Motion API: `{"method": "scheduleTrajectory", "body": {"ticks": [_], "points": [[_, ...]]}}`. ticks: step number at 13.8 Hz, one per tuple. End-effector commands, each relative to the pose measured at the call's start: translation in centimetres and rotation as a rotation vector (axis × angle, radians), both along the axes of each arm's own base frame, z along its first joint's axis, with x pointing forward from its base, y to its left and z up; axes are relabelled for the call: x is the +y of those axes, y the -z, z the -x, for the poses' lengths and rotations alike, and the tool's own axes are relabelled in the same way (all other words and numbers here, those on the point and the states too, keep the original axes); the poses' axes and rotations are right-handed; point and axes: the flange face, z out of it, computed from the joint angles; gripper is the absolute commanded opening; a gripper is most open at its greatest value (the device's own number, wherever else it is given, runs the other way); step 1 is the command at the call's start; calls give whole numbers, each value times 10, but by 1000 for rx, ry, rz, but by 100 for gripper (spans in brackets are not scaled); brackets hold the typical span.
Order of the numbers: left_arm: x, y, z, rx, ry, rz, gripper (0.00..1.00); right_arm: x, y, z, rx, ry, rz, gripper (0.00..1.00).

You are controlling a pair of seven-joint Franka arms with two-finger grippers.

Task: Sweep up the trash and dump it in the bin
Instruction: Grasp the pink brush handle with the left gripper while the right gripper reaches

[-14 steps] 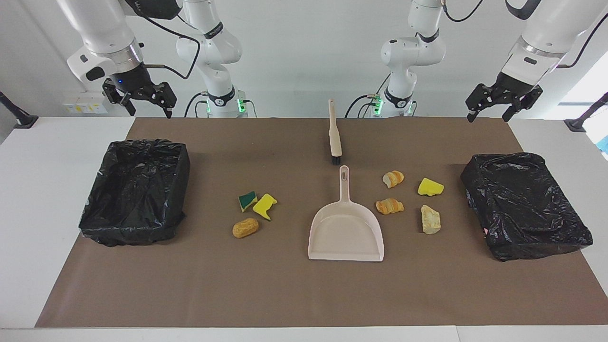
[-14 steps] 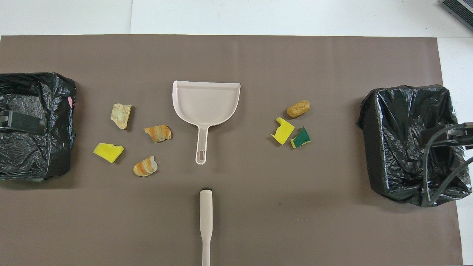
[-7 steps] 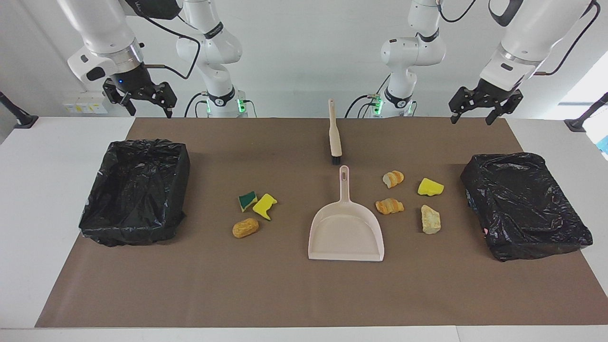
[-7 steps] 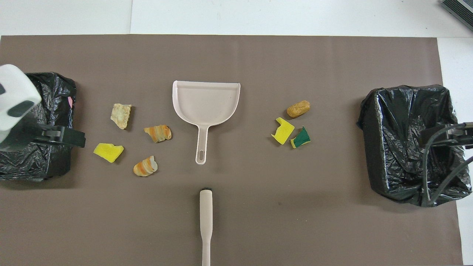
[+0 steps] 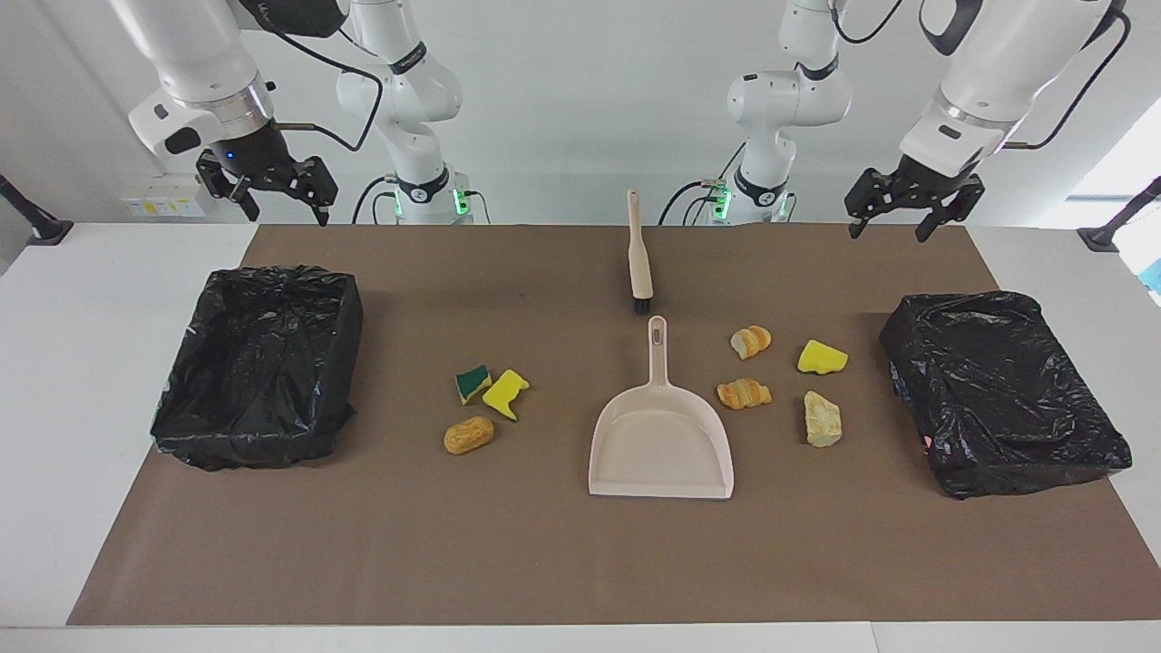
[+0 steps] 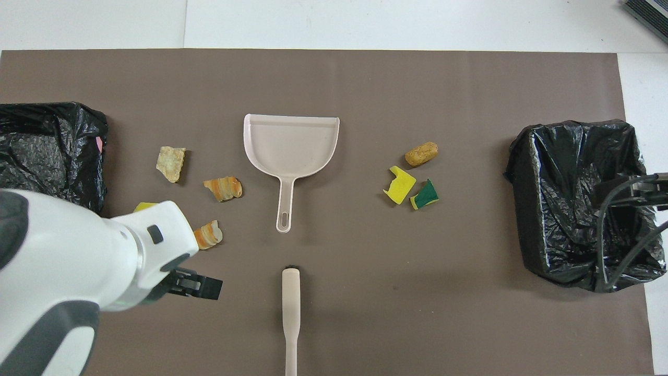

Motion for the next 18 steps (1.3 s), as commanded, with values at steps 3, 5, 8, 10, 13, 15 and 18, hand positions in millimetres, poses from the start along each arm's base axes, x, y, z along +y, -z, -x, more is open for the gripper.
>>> {"method": "scheduleTrajectory", "body": {"ticks": [3, 5, 8, 10, 13, 15, 18], "points": [[-47, 44, 75, 55, 34, 30, 100, 1, 4, 6, -7, 15, -1, 100], [-66, 60, 80, 30, -5, 50, 100, 2, 4, 6, -8, 16, -1, 100], [-93, 109, 107, 19, -57, 27, 100, 2, 6, 6, -6, 15, -1, 100], [-116, 150, 131, 61, -67, -40, 100, 4, 13, 2, -29, 9, 0, 100], [-129, 175, 158, 61, -119, -80, 100, 13, 22, 1, -19, 0, -25, 100], [-134, 185, 172, 46, -143, -82, 100, 13, 27, 1, -9, 0, -27, 100], [-143, 203, 200, 44, -127, -106, 100, 19, 32, 2, -2, -5, -24, 100]]}}
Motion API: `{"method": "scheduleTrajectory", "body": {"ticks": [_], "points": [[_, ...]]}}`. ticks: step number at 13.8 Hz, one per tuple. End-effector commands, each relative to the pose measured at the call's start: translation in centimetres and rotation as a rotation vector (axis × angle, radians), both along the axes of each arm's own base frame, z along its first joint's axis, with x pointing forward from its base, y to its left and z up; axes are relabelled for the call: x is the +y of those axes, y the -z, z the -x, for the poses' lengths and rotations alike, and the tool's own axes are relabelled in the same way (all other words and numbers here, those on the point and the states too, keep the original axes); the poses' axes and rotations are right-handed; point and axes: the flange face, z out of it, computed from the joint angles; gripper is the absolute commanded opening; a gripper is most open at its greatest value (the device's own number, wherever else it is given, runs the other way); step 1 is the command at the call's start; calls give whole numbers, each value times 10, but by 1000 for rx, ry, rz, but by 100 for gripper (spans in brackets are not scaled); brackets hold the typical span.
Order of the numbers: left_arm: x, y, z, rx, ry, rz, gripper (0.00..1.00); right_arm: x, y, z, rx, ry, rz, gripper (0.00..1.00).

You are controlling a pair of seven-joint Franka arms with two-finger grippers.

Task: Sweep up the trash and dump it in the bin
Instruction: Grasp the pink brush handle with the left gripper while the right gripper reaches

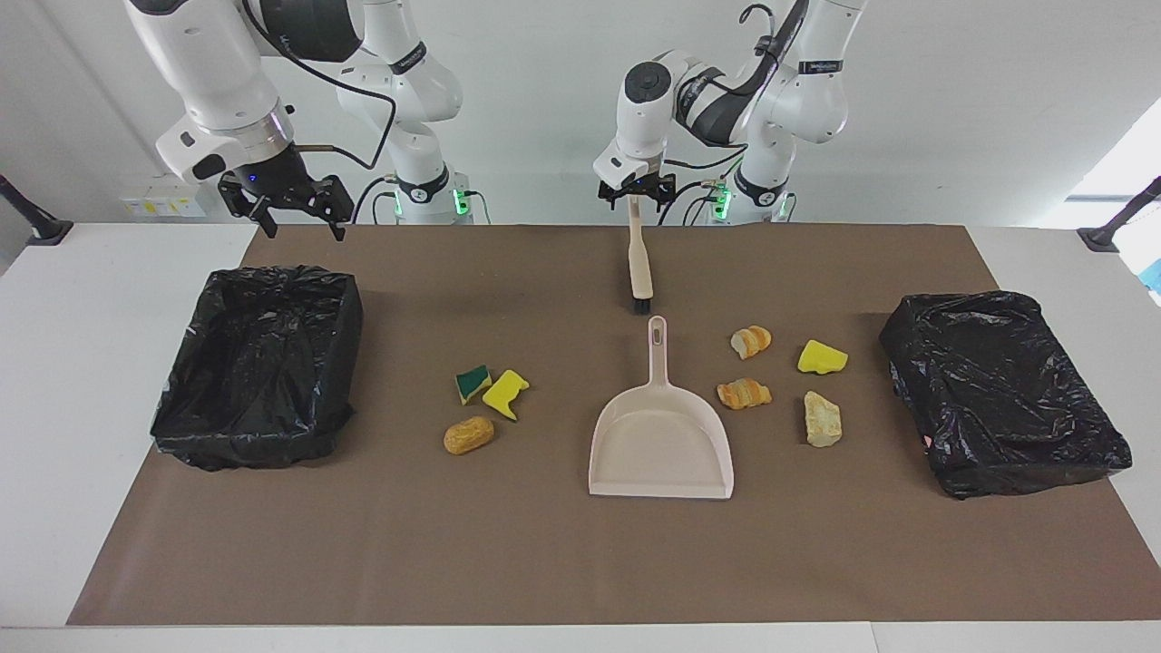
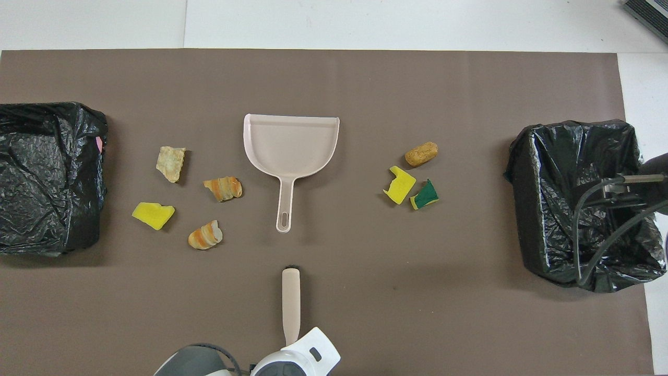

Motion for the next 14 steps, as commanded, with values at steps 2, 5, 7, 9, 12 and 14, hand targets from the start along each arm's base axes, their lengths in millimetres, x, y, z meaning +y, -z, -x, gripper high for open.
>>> {"method": "scheduleTrajectory", "body": {"ticks": [2, 5, 7, 9, 12, 14], "points": [[-3, 11, 15, -24, -13, 31, 100, 9, 3, 6, -15, 15, -14, 100], [-6, 20, 16, -30, -9, 34, 100, 10, 4, 2, -49, 12, -15, 100], [-4, 23, 17, -27, -9, 28, 100, 10, 6, 2, -46, 12, -15, 100], [-2, 26, 18, -23, -10, 20, 100, 12, 8, 4, -39, 2, -14, 100], [1, 30, 19, -16, -8, 10, 100, 16, 11, 5, -35, 2, -13, 100], [2, 31, 20, -10, 1, 5, 60, 17, 11, 5, -35, 3, -13, 100]]}}
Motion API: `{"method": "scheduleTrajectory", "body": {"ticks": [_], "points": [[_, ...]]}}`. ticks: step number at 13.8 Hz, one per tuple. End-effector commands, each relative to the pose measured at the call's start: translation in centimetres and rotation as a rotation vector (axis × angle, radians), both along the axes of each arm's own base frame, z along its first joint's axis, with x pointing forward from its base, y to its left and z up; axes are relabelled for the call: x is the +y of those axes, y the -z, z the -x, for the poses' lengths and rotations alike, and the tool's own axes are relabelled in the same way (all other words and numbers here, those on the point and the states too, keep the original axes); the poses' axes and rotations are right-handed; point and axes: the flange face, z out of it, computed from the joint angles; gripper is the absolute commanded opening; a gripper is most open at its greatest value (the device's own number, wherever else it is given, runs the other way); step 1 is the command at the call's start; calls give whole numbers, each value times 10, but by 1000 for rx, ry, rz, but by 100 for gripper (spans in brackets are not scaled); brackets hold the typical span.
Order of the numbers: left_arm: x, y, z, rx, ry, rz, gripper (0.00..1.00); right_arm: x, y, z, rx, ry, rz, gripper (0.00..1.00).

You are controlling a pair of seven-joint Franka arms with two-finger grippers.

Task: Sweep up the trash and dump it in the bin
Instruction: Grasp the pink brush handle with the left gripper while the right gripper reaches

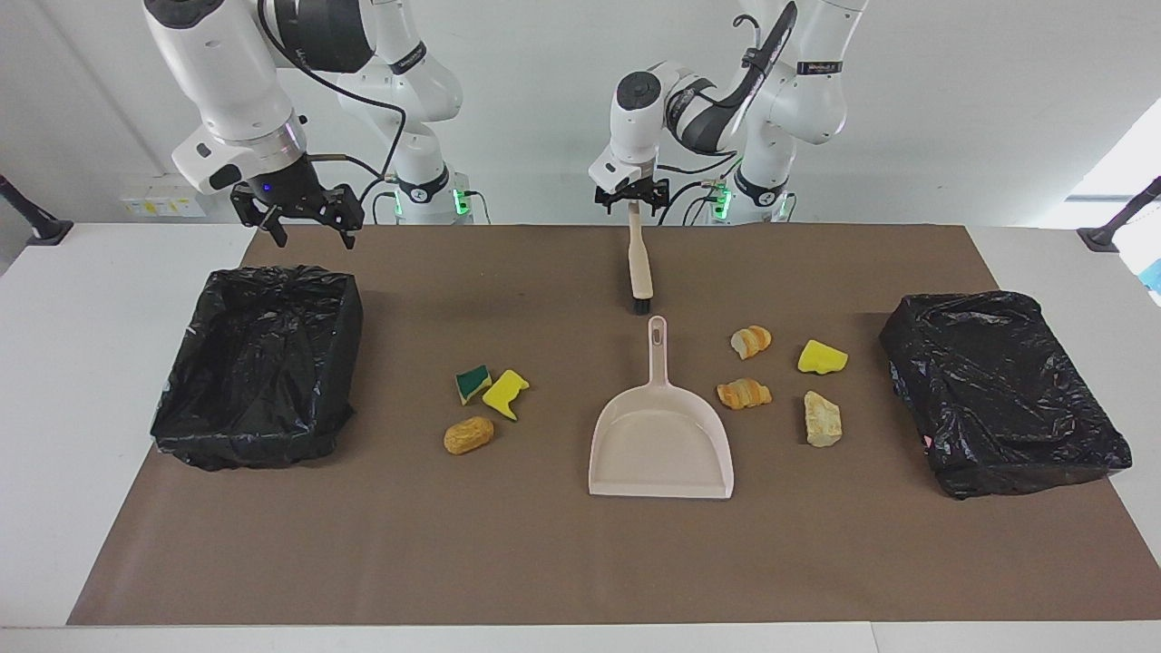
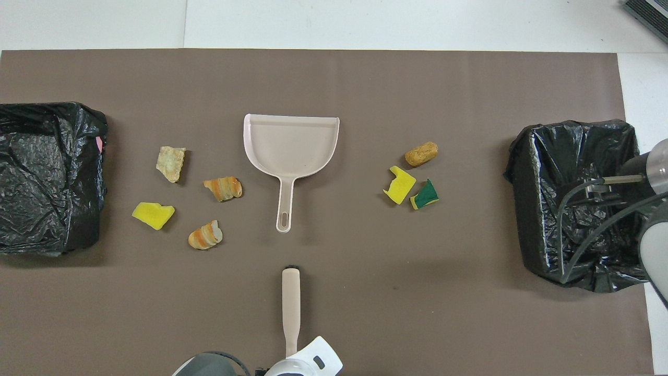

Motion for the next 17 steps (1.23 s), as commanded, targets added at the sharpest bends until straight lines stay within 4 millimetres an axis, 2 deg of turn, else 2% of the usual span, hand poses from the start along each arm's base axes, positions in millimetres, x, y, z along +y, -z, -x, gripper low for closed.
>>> {"method": "scheduleTrajectory", "body": {"ticks": [1, 2, 3, 6, 7, 8, 11, 14, 15, 17], "points": [[2, 3, 7, 4, 11, 12, 37, 4, -1, 8, -22, 28, -14, 100], [2, 2, 7, 4, 18, 14, 16, 4, -1, 8, -22, 28, -14, 100], [2, 3, 6, 7, 19, 12, 0, 4, -1, 8, -22, 28, -14, 100], [2, 2, 3, 16, 22, 5, 0, 4, -1, 8, -22, 30, -14, 100], [0, -4, -2, 20, 27, 9, 0, 4, -1, 8, -22, 30, -14, 100], [-1, -15, -10, 34, 39, 9, 0, 4, -1, 8, -22, 31, -14, 100], [14, -52, -47, 81, 8, -4, 0, 13, 4, 6, -28, 23, -13, 100], [52, -100, -83, 143, 3, -16, 0, 47, 21, 3, -52, 29, -13, 100], [72, -122, -93, 152, 13, -24, 0, 64, 29, 0, -62, 39, -14, 100], [109, -151, -112, 171, 82, -117, 0, 101, 43, -6, -81, 86, -52, 100]]}}
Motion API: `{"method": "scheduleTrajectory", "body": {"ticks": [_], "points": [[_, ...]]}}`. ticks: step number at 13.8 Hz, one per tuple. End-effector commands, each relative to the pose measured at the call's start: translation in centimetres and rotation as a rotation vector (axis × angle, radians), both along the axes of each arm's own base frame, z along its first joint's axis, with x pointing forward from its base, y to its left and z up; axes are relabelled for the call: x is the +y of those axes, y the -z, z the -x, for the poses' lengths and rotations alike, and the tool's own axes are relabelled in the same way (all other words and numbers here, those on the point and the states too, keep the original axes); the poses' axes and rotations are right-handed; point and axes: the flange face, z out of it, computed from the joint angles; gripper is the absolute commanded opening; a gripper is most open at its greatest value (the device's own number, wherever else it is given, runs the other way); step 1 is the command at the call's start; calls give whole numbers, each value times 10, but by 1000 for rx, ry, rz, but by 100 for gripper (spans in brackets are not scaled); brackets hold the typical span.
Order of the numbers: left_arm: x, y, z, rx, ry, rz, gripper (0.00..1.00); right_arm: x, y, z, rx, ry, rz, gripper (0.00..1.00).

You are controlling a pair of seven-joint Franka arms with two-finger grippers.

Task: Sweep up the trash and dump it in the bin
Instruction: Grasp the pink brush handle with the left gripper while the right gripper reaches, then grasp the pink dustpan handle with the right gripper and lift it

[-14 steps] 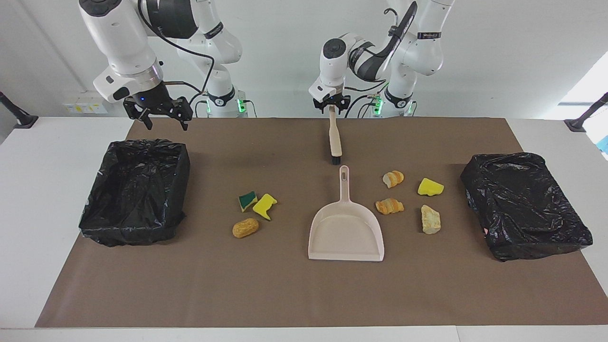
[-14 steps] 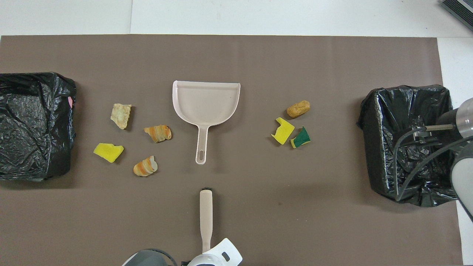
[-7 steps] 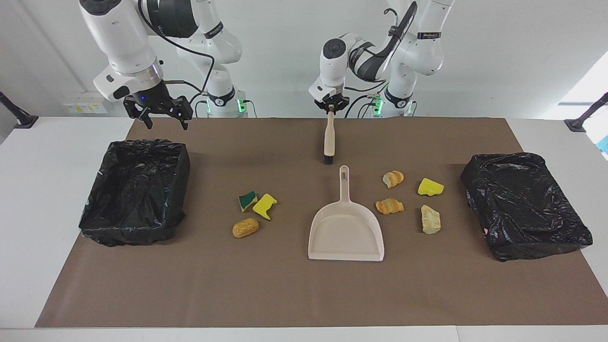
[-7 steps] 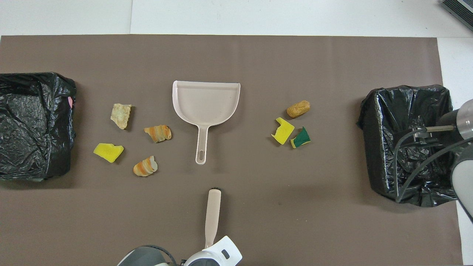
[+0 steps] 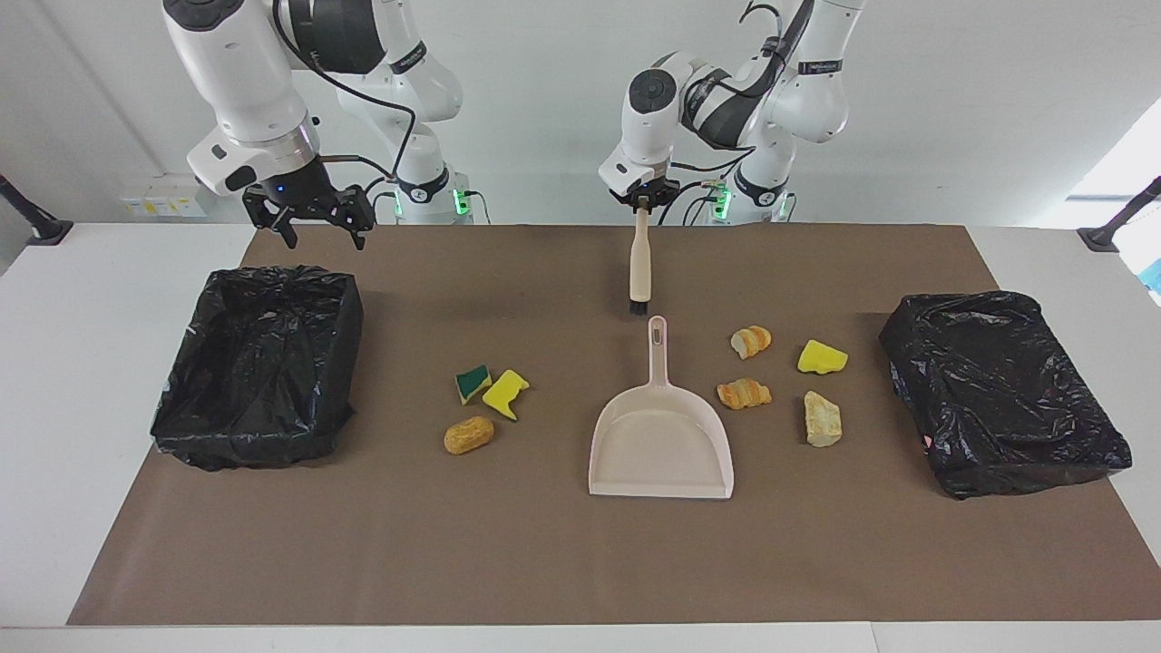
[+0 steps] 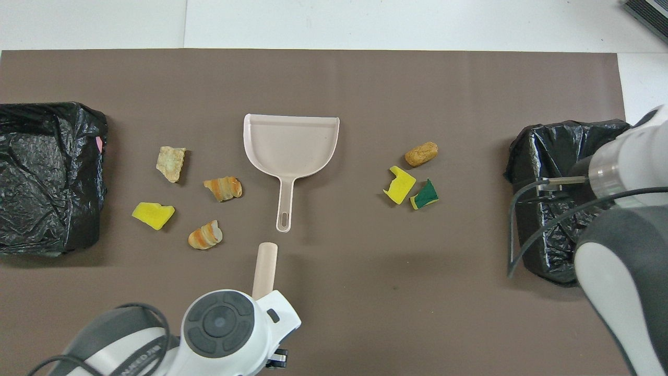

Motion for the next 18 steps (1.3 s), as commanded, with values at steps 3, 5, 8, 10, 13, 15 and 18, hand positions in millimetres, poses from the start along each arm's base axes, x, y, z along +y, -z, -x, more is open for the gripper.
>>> {"method": "scheduleTrajectory", "body": {"ticks": [3, 5, 8, 10, 13, 15, 18], "points": [[81, -34, -47, -2, 68, -90, 0, 88, 43, -10, -36, 77, -59, 100], [118, -30, -77, -21, 82, -79, 0, 131, 63, -14, -67, 114, -81, 100], [182, -22, -128, -118, 1, -32, 0, 197, 93, -18, -123, 154, -128, 100], [220, -19, -147, -153, -49, -11, 0, 258, 111, -5, -124, 145, -121, 100], [250, -8, -154, -132, -109, -3, 0, 310, 135, -6, -163, 166, -82, 100], [261, -1, -154, -115, -137, -2, 0, 349, 156, -10, -191, 178, -75, 100], [277, 3, -153, -110, -171, -2, 0, 381, 185, -7, -240, 120, -63, 100]]}}
